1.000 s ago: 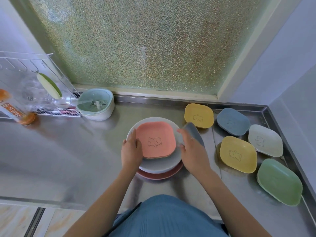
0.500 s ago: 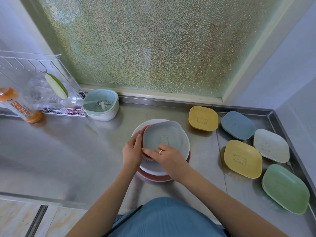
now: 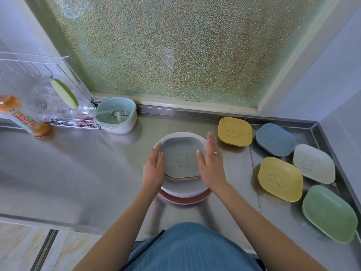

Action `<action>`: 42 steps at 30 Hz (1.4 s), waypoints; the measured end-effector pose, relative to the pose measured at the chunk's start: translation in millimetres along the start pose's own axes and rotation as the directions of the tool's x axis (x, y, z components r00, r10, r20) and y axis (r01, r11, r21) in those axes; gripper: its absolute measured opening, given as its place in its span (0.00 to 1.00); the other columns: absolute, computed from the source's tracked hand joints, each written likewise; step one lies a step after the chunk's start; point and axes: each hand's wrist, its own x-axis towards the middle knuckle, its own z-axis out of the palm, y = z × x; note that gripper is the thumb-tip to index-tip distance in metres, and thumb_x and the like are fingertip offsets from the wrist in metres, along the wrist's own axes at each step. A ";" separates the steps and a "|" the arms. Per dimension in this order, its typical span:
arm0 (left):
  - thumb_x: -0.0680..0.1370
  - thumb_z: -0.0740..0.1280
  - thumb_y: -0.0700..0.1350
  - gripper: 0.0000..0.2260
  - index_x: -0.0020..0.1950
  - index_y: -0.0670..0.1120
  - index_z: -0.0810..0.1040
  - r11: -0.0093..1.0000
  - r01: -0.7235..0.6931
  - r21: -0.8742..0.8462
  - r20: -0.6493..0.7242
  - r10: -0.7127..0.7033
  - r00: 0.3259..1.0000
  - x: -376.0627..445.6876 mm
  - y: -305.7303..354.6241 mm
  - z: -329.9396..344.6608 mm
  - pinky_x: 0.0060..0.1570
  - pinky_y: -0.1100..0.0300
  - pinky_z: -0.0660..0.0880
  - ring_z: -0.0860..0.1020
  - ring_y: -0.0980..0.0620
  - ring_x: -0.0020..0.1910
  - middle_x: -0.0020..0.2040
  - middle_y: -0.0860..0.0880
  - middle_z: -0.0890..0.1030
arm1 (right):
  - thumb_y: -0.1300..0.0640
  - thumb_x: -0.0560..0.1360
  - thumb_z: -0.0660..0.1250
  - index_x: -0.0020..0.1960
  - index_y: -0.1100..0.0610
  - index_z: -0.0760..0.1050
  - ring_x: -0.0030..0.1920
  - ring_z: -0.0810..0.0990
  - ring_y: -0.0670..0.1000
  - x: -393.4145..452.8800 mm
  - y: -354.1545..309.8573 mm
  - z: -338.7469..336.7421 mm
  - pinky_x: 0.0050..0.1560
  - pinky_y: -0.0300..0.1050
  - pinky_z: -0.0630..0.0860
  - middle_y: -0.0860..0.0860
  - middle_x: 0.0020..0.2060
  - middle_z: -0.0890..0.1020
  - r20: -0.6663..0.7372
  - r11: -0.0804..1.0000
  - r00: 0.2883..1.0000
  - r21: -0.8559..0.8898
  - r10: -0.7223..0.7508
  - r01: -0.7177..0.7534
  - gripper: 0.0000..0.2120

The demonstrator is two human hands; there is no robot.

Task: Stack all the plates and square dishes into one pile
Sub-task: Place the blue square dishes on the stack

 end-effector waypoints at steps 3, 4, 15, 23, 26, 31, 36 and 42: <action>0.82 0.52 0.44 0.21 0.75 0.57 0.61 0.999 0.003 0.038 0.054 -0.005 0.999 1.0 -2.5 4.4 0.59 0.62 0.65 0.71 0.52 0.62 0.71 0.51 0.69 | 0.52 0.82 0.51 0.77 0.50 0.42 0.75 0.57 0.53 1.4 9.3 3.4 0.73 0.53 0.58 0.51 0.76 0.54 0.237 0.987 0.960 0.025 0.147 -0.157 0.28; 0.83 0.52 0.43 0.21 0.76 0.56 0.60 0.998 -0.016 0.058 0.065 0.012 0.998 1.7 -3.2 4.9 0.59 0.62 0.64 0.71 0.51 0.64 0.73 0.51 0.68 | 0.52 0.82 0.51 0.77 0.50 0.41 0.74 0.57 0.52 0.7 10.6 4.8 0.73 0.52 0.58 0.50 0.76 0.55 0.247 0.984 0.957 0.047 0.155 -0.172 0.28; 0.83 0.44 0.54 0.22 0.78 0.54 0.51 0.941 0.281 -0.187 0.103 -0.265 0.959 9.9 -36.9 -6.7 0.75 0.47 0.53 0.55 0.48 0.77 0.78 0.51 0.55 | 0.46 0.82 0.44 0.76 0.46 0.41 0.76 0.46 0.49 -9.5 32.3 -5.2 0.74 0.53 0.41 0.45 0.77 0.48 0.173 0.861 0.915 0.312 0.364 -0.401 0.25; 0.84 0.47 0.49 0.17 0.66 0.49 0.69 0.889 0.343 -0.304 0.214 -0.287 0.934 6.8 -23.8 14.6 0.60 0.54 0.69 0.73 0.46 0.60 0.63 0.45 0.75 | 0.46 0.82 0.46 0.76 0.46 0.41 0.75 0.55 0.55 -11.9 51.6 -12.3 0.73 0.54 0.53 0.49 0.77 0.52 0.236 0.741 0.825 0.362 0.514 -0.566 0.26; 0.84 0.47 0.47 0.18 0.72 0.46 0.64 0.925 0.282 -0.257 0.245 -0.219 0.944 3.0 -10.9 32.6 0.59 0.58 0.66 0.70 0.52 0.60 0.62 0.49 0.72 | 0.45 0.82 0.46 0.77 0.47 0.44 0.75 0.56 0.54 -9.2 64.0 -25.6 0.72 0.53 0.54 0.49 0.76 0.55 0.177 0.739 0.827 0.378 0.534 -0.558 0.25; 0.84 0.48 0.50 0.18 0.72 0.48 0.63 0.962 0.227 -0.152 0.191 -0.197 0.962 4.2 -17.8 55.9 0.61 0.58 0.65 0.70 0.51 0.61 0.63 0.50 0.72 | 0.46 0.82 0.45 0.76 0.50 0.55 0.73 0.62 0.53 7.2 87.5 -57.0 0.71 0.51 0.57 0.51 0.73 0.63 0.106 0.829 0.861 0.234 0.497 -0.507 0.23; 0.84 0.49 0.47 0.17 0.70 0.45 0.66 0.986 0.138 -0.095 0.095 -0.129 0.987 4.8 -16.6 63.0 0.56 0.59 0.65 0.72 0.52 0.58 0.59 0.51 0.73 | 0.55 0.81 0.54 0.75 0.50 0.58 0.70 0.66 0.57 47.2 123.3 -77.3 0.68 0.52 0.64 0.54 0.73 0.65 0.058 0.899 0.899 -0.102 0.434 -0.427 0.22; 0.84 0.50 0.46 0.17 0.70 0.46 0.66 0.992 0.118 -0.049 0.074 -0.114 0.991 4.6 -11.3 61.0 0.57 0.61 0.65 0.71 0.55 0.58 0.59 0.54 0.72 | 0.55 0.79 0.58 0.65 0.53 0.71 0.60 0.74 0.58 72.2 154.0 -54.9 0.58 0.56 0.73 0.56 0.63 0.74 0.121 0.857 0.916 -0.417 0.382 -0.303 0.16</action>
